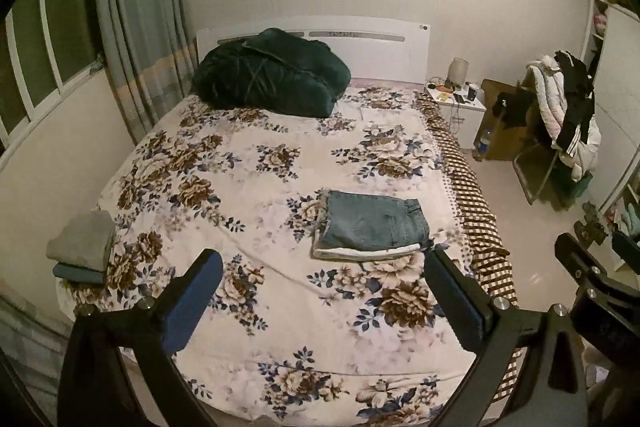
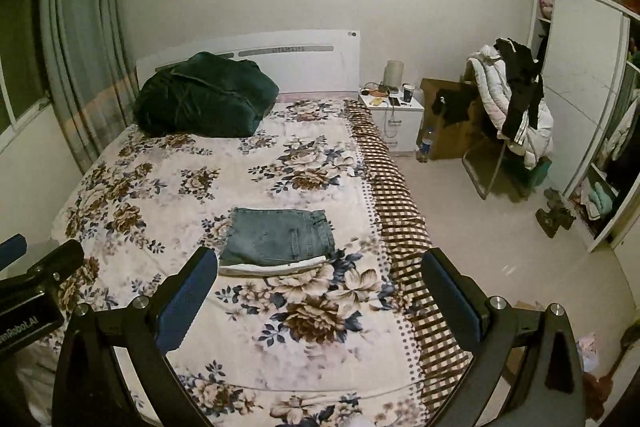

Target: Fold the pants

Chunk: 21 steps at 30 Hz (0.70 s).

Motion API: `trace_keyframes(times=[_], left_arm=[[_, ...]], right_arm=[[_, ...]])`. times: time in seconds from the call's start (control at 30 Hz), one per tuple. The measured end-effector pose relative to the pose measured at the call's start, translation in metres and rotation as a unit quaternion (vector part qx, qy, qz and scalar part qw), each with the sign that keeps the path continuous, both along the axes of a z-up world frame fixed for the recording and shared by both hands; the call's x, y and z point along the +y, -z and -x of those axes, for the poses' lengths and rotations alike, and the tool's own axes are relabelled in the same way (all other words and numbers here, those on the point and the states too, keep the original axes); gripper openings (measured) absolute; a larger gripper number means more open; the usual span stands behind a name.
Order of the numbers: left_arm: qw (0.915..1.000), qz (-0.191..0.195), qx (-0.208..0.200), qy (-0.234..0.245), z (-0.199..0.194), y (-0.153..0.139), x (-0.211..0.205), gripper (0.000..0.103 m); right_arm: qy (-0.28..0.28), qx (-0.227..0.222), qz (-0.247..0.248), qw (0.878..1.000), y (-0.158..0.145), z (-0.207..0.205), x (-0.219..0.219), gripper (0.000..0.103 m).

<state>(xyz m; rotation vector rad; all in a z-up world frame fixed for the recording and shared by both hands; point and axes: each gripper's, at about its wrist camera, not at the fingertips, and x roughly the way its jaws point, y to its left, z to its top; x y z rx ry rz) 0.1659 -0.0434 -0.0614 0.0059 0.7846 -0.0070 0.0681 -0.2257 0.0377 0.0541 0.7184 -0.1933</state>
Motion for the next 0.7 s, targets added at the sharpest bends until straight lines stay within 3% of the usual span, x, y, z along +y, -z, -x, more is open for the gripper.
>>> trace_keyframes(times=[0.2,0.7], left_arm=[[1.0,-0.003,0.004,-0.001,0.008,0.001,0.002,0.103],[0.9999,-0.012,0.002,-0.005,0.017,0.002,-0.001,0.103]], right_arm=[[-0.001,0.007,-0.007,1.0,-0.011,0.004,0.0,0.103],[-0.022,0.011,-0.011,1.0,0.0,-0.006,-0.007,0.103]])
